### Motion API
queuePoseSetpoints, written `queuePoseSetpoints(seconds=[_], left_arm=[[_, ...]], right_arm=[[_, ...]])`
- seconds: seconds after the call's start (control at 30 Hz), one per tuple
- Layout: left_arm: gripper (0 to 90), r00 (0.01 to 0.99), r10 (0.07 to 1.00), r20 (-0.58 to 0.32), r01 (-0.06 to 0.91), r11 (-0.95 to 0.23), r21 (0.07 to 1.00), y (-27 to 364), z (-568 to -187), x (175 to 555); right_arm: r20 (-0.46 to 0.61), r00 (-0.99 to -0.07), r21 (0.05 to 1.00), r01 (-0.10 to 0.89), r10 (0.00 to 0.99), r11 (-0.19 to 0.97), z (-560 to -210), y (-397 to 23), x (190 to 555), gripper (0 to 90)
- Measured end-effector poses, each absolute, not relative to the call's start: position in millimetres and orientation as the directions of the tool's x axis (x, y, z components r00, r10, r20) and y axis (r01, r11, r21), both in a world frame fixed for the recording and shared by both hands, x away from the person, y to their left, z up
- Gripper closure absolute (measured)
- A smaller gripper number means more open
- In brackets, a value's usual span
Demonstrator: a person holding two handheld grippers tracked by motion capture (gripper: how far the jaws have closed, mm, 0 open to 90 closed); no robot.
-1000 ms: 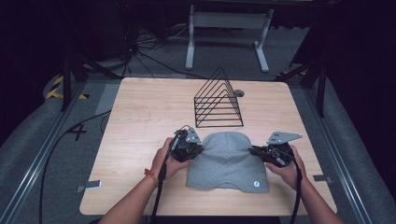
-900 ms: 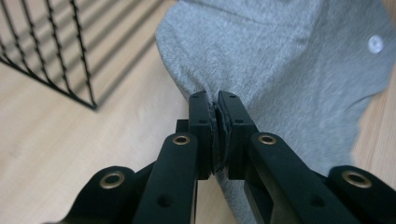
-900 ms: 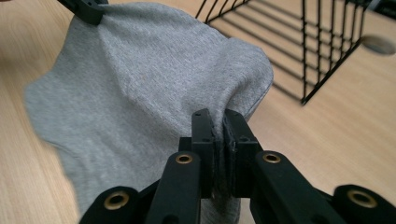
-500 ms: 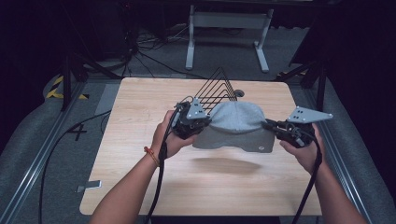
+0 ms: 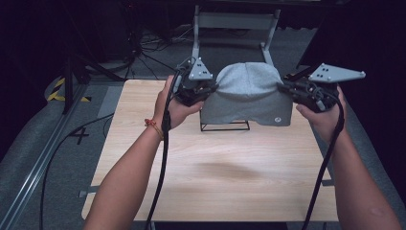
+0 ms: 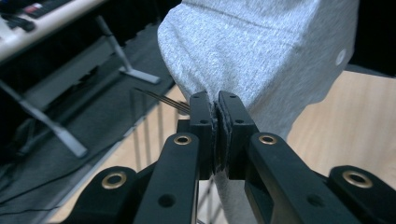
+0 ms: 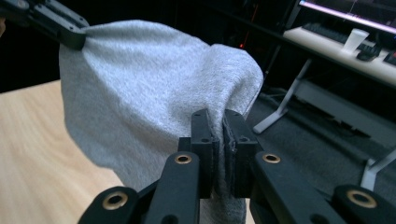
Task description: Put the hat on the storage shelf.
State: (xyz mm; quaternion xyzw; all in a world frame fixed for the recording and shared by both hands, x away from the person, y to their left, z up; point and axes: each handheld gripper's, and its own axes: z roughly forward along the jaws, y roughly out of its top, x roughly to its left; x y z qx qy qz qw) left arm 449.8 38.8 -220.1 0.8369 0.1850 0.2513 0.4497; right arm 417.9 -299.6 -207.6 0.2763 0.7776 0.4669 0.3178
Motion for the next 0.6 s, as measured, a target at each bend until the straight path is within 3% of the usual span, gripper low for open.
queuePoseSetpoints(seconds=[0.27, 0.6], left_arm=[[85.2, 0.763, 0.593, 0.256, 0.101, -0.501, 0.860, 39.0, -198.7, 480.8], [85.2, 0.731, 0.638, 0.242, 0.141, -0.488, 0.861, 41.7, -201.5, 516.6]], right_arm=[[-0.247, -0.592, 0.907, 0.138, 0.767, 0.398, -187.2, -290.2, 454.7, 84.0], [-0.225, -0.556, 0.915, 0.160, 0.800, 0.369, -192.2, -278.9, 493.0, 84.1]])
